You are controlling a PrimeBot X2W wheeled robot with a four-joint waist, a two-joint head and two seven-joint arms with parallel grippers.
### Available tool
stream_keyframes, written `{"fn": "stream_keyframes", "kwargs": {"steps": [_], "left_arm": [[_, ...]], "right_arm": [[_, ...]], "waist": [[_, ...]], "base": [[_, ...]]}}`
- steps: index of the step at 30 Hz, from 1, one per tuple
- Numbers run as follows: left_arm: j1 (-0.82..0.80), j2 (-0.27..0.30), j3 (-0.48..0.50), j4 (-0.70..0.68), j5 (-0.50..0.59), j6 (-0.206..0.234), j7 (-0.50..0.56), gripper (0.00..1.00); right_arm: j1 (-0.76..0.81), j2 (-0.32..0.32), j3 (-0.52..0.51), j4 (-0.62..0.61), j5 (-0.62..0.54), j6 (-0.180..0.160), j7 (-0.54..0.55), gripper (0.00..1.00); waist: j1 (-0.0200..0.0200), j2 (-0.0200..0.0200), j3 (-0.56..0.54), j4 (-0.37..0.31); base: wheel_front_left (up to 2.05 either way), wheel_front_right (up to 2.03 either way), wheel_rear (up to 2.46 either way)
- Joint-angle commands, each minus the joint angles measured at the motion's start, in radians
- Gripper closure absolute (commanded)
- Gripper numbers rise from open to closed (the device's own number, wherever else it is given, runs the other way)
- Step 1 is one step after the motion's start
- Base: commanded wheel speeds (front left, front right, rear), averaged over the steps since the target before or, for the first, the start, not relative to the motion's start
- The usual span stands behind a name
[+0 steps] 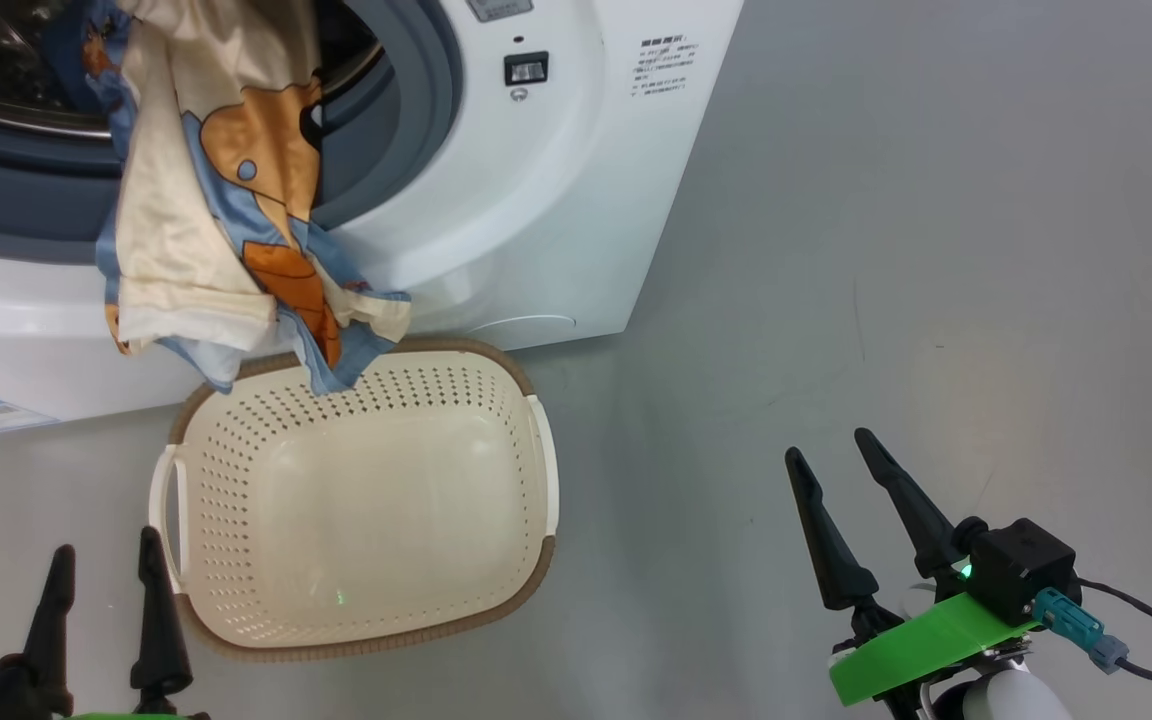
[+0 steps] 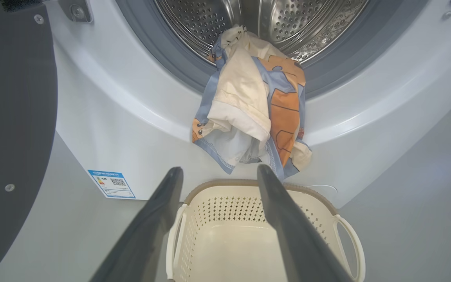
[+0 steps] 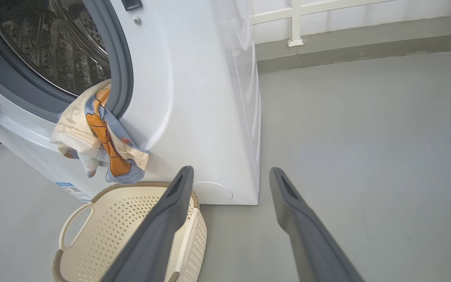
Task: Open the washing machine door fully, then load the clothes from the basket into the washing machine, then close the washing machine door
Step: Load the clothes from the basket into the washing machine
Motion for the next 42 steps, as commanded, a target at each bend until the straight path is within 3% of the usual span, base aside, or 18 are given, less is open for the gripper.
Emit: {"fn": "stream_keyframes", "kwargs": {"steps": [1, 11, 27, 32, 42], "left_arm": [[-0.023, 0.007, 0.040, -0.012, 0.002, -0.005, -0.006, 0.00], [-0.107, 0.007, 0.066, 0.058, 0.014, -0.070, -0.006, 0.00], [-0.271, 0.007, -0.008, 0.126, 0.039, -0.075, -0.006, 0.00], [-0.348, 0.007, -0.035, 0.215, -0.021, -0.074, -0.006, 0.00], [-0.485, 0.022, -0.021, 0.325, 0.003, -0.068, -0.006, 0.00]], "right_arm": [[0.004, 0.001, 0.023, -0.025, -0.008, 0.002, -0.005, 0.00], [-0.022, 0.004, 0.040, -0.026, -0.004, 0.002, -0.005, 0.00], [-0.056, 0.011, 0.050, -0.029, 0.004, 0.002, -0.005, 0.00], [-0.066, 0.011, 0.058, -0.035, 0.015, 0.002, -0.005, 0.00], [-0.089, 0.012, 0.059, -0.044, 0.019, 0.002, -0.005, 0.00]], "waist": [[0.0000, 0.0000, 0.003, 0.000], [0.0000, 0.0000, 0.052, -0.026], [0.0000, 0.0000, 0.126, -0.107], [0.0000, 0.0000, 0.153, -0.114], [0.0000, 0.0000, 0.202, -0.127]], "base": [[0.00, 0.00, 0.00], [0.00, 0.00, 0.00], [0.00, 0.00, 0.00], [0.00, 0.00, 0.00], [0.00, 0.00, 0.00]]}}
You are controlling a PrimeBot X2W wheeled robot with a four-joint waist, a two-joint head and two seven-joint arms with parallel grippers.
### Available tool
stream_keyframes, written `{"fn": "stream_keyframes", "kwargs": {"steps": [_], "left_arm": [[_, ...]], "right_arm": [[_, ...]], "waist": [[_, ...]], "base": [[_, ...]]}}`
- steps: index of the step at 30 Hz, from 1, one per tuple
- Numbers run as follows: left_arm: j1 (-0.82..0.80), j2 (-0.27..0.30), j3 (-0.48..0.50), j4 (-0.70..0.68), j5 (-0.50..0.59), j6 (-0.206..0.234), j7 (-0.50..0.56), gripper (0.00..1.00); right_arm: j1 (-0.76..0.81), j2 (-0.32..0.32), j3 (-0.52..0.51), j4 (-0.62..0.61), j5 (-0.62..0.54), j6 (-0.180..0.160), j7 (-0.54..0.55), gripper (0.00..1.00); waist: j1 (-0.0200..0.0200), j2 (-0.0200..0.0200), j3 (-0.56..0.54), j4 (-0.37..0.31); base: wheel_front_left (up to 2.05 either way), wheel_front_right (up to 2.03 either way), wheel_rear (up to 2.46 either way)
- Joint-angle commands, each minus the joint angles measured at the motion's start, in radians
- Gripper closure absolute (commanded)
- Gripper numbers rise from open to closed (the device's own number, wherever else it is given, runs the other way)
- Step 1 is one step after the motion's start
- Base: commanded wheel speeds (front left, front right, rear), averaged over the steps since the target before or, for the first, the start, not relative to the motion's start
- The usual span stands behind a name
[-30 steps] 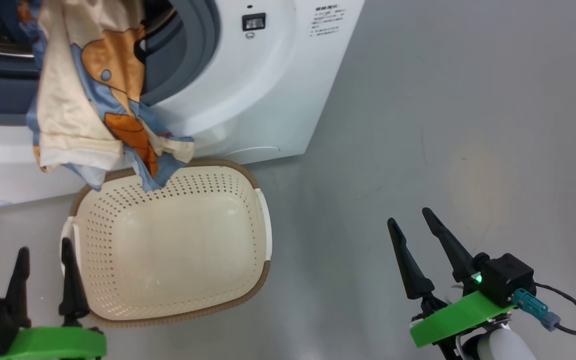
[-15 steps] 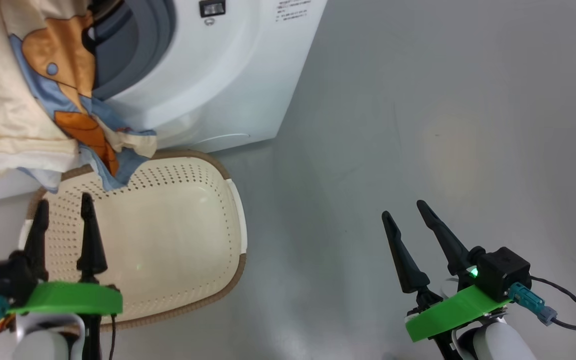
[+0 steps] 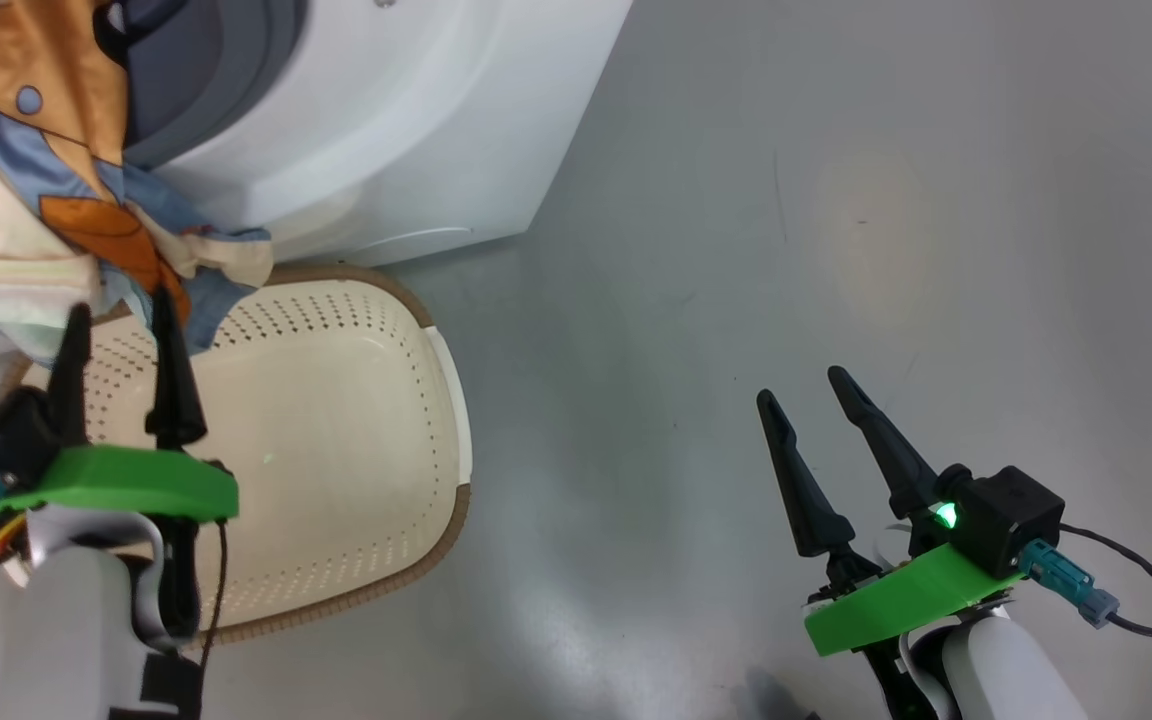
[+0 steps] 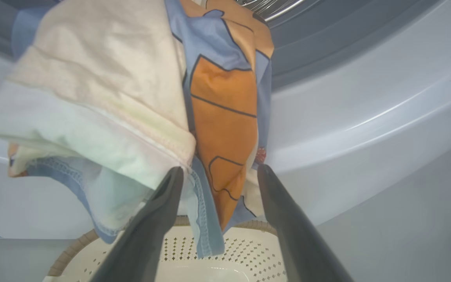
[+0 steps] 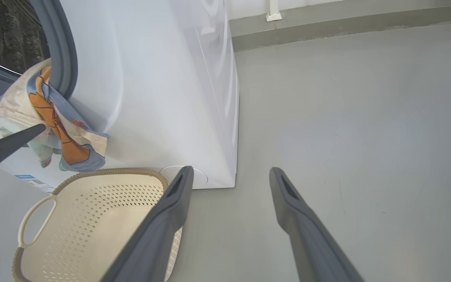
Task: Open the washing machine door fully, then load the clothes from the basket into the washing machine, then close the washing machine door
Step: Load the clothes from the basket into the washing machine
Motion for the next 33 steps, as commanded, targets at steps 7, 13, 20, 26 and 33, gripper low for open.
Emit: {"fn": "stream_keyframes", "kwargs": {"steps": [7, 13, 20, 26, 33], "left_arm": [[-0.086, 0.043, 0.059, 0.039, 0.016, 0.009, -0.006, 0.00], [-0.135, 0.054, 0.077, 0.059, 0.031, 0.014, -0.006, 0.00], [-0.185, 0.045, 0.080, 0.069, 0.045, 0.015, -0.006, 0.00], [-0.230, 0.039, 0.097, 0.075, 0.061, 0.035, -0.006, 0.00], [-0.276, 0.031, 0.129, 0.033, 0.083, 0.061, -0.006, 0.48]], "right_arm": [[-0.016, 0.002, 0.023, -0.030, 0.008, 0.002, -0.005, 0.00], [-0.020, 0.002, 0.022, -0.034, 0.003, 0.002, -0.005, 0.00], [-0.022, 0.002, 0.028, -0.036, 0.002, 0.002, -0.005, 0.00], [-0.028, 0.002, 0.030, -0.036, 0.002, 0.002, -0.005, 0.00], [-0.031, 0.002, 0.025, -0.036, 0.002, 0.002, -0.005, 0.00]], "waist": [[0.0000, -0.0001, 0.043, -0.009], [0.0000, -0.0001, 0.062, -0.010], [0.0000, -0.0001, 0.078, -0.013], [0.0000, -0.0001, 0.091, -0.018], [0.0000, -0.0001, 0.099, -0.016]], "base": [[0.00, 0.00, 0.00], [0.00, 0.00, 0.00], [0.00, 0.00, 0.00], [0.00, 0.00, 0.00], [0.00, 0.00, 0.00]]}}
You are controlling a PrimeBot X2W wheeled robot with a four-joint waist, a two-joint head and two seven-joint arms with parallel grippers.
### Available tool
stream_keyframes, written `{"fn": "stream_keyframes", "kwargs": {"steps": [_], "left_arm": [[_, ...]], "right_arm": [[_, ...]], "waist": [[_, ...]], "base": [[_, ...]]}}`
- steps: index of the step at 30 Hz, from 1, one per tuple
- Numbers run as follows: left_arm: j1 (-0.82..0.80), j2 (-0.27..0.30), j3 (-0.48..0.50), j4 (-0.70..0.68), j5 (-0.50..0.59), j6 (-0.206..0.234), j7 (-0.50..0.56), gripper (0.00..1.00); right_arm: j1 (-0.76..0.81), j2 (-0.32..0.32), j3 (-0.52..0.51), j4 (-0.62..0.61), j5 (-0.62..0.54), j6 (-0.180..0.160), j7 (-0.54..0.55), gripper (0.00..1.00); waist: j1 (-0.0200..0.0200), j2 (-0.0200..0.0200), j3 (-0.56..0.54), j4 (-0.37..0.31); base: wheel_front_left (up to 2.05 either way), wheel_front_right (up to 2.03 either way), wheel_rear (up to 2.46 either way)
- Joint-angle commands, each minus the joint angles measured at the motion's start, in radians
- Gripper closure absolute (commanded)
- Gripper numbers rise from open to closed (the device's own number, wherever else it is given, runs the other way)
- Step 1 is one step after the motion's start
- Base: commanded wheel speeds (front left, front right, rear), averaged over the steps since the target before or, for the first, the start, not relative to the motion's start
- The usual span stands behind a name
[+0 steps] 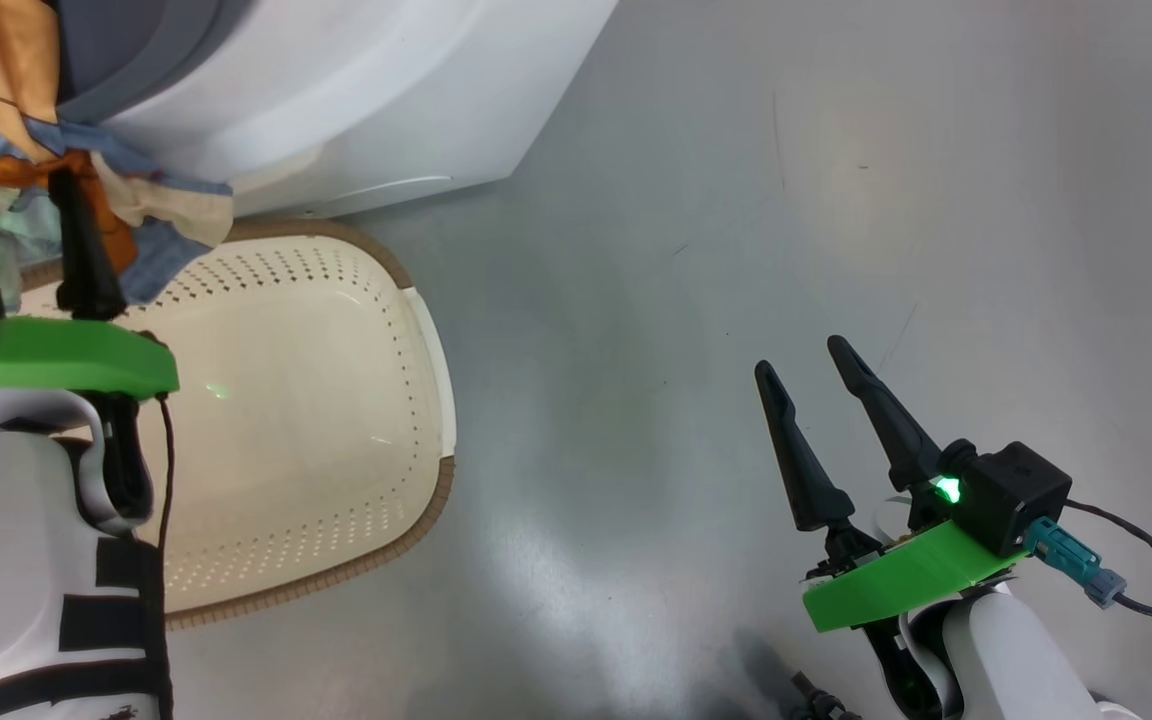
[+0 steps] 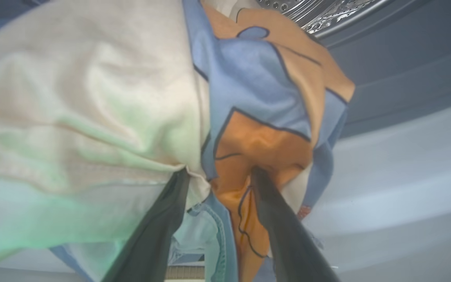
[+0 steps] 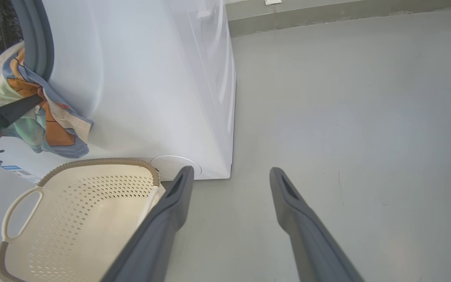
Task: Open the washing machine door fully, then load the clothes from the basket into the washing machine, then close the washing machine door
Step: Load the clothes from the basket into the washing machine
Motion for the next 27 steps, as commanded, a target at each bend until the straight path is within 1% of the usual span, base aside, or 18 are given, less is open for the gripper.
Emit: {"fn": "stream_keyframes", "kwargs": {"steps": [1, 2, 3, 4, 12, 20, 24, 27], "left_arm": [[-0.048, 0.033, 0.030, -0.058, 0.018, 0.007, -0.008, 0.60], [-0.047, 0.031, 0.031, -0.063, 0.021, 0.007, -0.008, 0.71], [-0.044, 0.029, 0.031, -0.069, 0.022, 0.006, -0.008, 0.86], [-0.040, 0.027, 0.032, -0.075, 0.023, 0.005, -0.008, 0.99], [0.026, 0.016, 0.035, -0.131, 0.021, -0.001, -0.008, 1.00], [0.102, 0.013, 0.024, -0.211, 0.027, 0.015, -0.008, 1.00], [0.099, 0.012, 0.018, -0.244, 0.039, 0.019, -0.008, 1.00], [0.071, 0.022, 0.016, -0.236, 0.056, 0.020, -0.008, 1.00]], "right_arm": [[0.007, 0.001, 0.023, -0.022, 0.002, 0.002, -0.005, 0.00], [0.007, 0.001, 0.024, -0.021, 0.003, 0.002, -0.005, 0.00], [0.007, 0.001, 0.024, -0.021, 0.004, 0.002, -0.005, 0.00], [0.007, 0.001, 0.024, -0.020, 0.005, 0.002, -0.005, 0.00], [0.007, 0.001, 0.021, -0.017, 0.012, 0.002, -0.005, 0.00], [0.014, 0.001, 0.020, -0.013, 0.016, 0.002, -0.005, 0.00], [0.016, 0.001, 0.025, -0.012, 0.021, 0.002, -0.005, 0.00], [0.015, 0.001, 0.035, -0.011, 0.029, 0.002, -0.005, 0.00]], "waist": [[0.0000, 0.0000, -0.001, 0.002], [0.0000, 0.0000, -0.002, 0.003], [0.0000, 0.0000, -0.004, 0.004], [0.0000, 0.0000, -0.005, 0.006], [0.0000, 0.0000, -0.024, 0.023], [0.0000, 0.0000, -0.045, 0.040], [0.0000, 0.0000, -0.053, 0.041], [0.0000, 0.0000, -0.057, 0.033]], "base": [[0.00, 0.00, 0.00], [0.00, 0.00, 0.00], [0.00, 0.00, 0.00], [0.00, 0.00, 0.00], [0.00, 0.00, 0.00], [0.00, 0.00, 0.00], [0.00, 0.00, 0.00], [0.00, 0.00, 0.00]]}}
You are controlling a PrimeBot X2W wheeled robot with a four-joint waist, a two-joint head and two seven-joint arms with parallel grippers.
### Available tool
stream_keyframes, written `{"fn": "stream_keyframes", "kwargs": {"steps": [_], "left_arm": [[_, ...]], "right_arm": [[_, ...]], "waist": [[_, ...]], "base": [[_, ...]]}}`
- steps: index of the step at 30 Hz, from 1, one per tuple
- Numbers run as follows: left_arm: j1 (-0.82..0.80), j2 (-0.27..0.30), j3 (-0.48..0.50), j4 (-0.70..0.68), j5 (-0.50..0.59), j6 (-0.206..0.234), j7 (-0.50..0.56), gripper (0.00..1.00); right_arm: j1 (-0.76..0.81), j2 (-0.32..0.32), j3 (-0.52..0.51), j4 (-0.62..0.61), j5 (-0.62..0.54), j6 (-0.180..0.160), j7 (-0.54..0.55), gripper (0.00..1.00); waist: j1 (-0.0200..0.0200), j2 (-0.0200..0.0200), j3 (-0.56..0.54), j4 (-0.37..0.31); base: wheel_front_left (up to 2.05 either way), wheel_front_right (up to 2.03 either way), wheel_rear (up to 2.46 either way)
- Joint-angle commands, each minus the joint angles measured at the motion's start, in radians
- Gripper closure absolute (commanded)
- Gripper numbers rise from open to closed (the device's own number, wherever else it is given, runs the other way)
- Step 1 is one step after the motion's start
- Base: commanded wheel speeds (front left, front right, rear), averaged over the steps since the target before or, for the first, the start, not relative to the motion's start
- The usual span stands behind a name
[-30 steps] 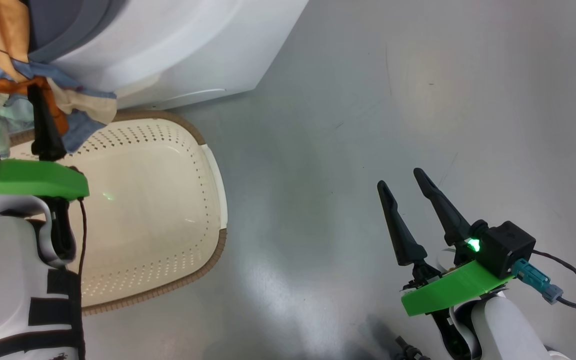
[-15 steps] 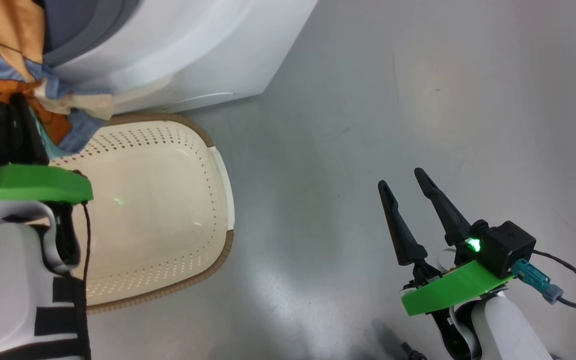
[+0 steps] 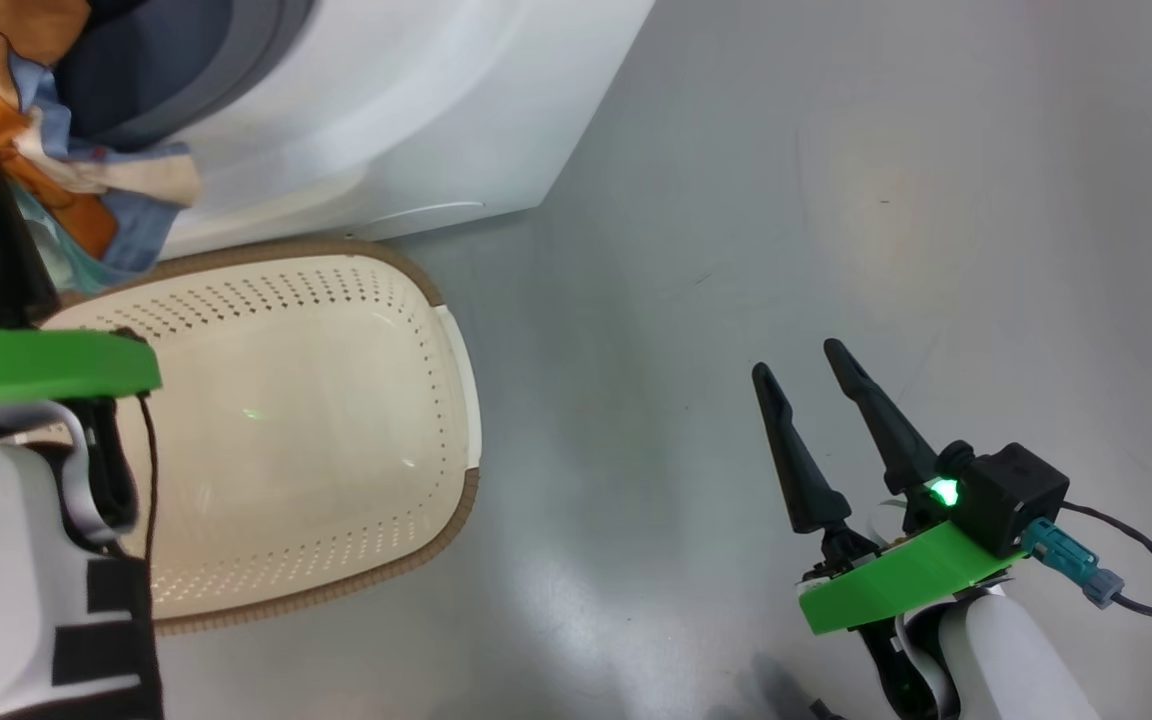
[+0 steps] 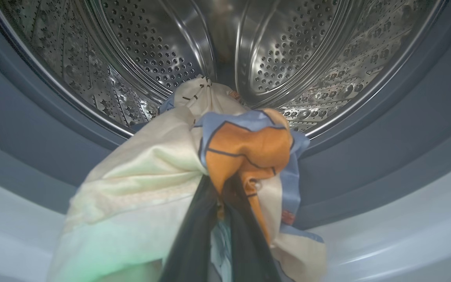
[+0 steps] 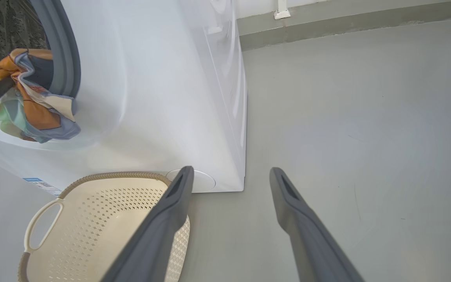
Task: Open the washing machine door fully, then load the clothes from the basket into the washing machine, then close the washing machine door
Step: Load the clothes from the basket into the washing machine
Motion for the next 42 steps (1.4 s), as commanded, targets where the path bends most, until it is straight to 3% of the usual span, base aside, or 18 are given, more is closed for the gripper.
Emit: {"fn": "stream_keyframes", "kwargs": {"steps": [1, 13, 26, 42], "left_arm": [[-0.012, 0.039, 0.018, -0.017, 0.013, 0.006, -0.006, 1.00], [-0.290, 0.155, 0.000, 0.194, 0.058, 0.022, 0.013, 1.00], [-0.634, 0.271, -0.050, 0.536, 0.118, 0.060, 0.036, 1.00], [-0.925, 0.355, -0.109, 0.747, 0.155, 0.077, 0.000, 1.00]], "right_arm": [[0.015, 0.001, 0.030, -0.017, 0.009, 0.002, -0.005, 0.00], [0.037, 0.001, 0.059, -0.011, 0.051, 0.002, -0.005, 0.00], [0.053, 0.001, 0.100, -0.010, 0.059, 0.002, -0.005, 0.00], [0.096, 0.001, 0.102, -0.028, 0.062, 0.002, -0.005, 0.00]], "waist": [[0.0000, 0.0000, -0.002, -0.007], [0.0000, 0.0000, -0.010, -0.076], [0.0000, 0.0000, 0.036, -0.141], [0.0000, 0.0000, 0.102, -0.188]], "base": [[0.00, 0.00, 0.00], [0.00, 0.00, 0.00], [0.00, 0.00, 0.00], [0.00, 0.00, 0.00]]}}
